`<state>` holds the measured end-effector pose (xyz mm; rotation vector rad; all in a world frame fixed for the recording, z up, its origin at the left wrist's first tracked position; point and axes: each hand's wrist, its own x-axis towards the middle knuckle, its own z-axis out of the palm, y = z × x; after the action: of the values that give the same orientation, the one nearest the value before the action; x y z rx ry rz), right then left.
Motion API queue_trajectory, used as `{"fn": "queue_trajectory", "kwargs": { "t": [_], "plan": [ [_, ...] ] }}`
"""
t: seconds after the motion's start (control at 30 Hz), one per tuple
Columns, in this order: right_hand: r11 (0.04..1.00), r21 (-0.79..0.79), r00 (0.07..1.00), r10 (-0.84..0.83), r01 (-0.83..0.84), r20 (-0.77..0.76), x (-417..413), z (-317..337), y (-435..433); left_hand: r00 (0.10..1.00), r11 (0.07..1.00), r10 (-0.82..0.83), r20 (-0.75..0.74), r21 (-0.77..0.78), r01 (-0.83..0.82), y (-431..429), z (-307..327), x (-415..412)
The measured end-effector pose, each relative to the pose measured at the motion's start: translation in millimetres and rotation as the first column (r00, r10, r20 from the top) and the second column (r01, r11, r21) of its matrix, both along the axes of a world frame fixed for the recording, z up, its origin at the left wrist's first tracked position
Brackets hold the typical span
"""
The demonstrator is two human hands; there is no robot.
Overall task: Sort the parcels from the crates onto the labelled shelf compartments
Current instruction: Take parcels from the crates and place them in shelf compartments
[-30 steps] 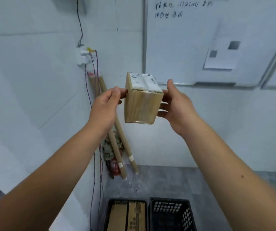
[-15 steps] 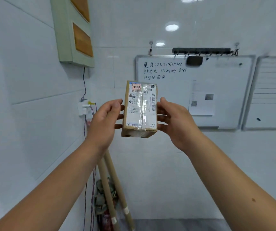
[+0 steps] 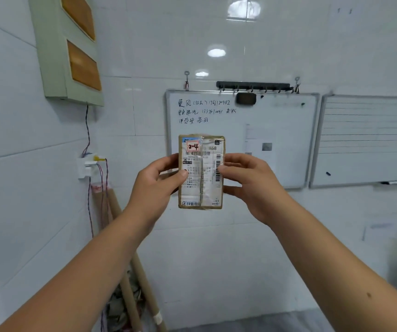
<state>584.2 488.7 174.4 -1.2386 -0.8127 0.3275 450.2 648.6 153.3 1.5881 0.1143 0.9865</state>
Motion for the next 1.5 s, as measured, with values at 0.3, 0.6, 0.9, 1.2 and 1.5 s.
{"fn": "queue_trajectory", "kwargs": {
  "t": [0.3, 0.6, 0.9, 1.2, 1.5],
  "plan": [
    [0.970, -0.073, 0.972, -0.235, 0.233, -0.018, 0, -25, -64, 0.979, 0.980, -0.196, -0.055, -0.023, 0.195, -42, -22, 40],
    [0.793, -0.046, 0.790, -0.609, 0.608, -0.067, -75, -51, -155, 0.792, 0.797, -0.595, -0.136, 0.033, 0.604, -104, -36, 52],
    [0.427, -0.067, 0.414, -0.898, 0.902, -0.150, -239, -92, -254, 0.412, 0.426, -0.888, -0.204, -0.032, 0.904, -232, -69, -8],
    [0.070, -0.039, 0.064, -0.987, 0.997, -0.147, -438, -89, -378, 0.012, 0.030, -0.984, -0.178, -0.095, 0.995, -402, -59, -152],
    [-0.225, -0.072, -0.233, -0.962, 0.972, -0.144, -657, -106, -530, -0.275, -0.253, -0.941, -0.199, -0.131, 0.959, -598, -76, -340]
  ]
}}
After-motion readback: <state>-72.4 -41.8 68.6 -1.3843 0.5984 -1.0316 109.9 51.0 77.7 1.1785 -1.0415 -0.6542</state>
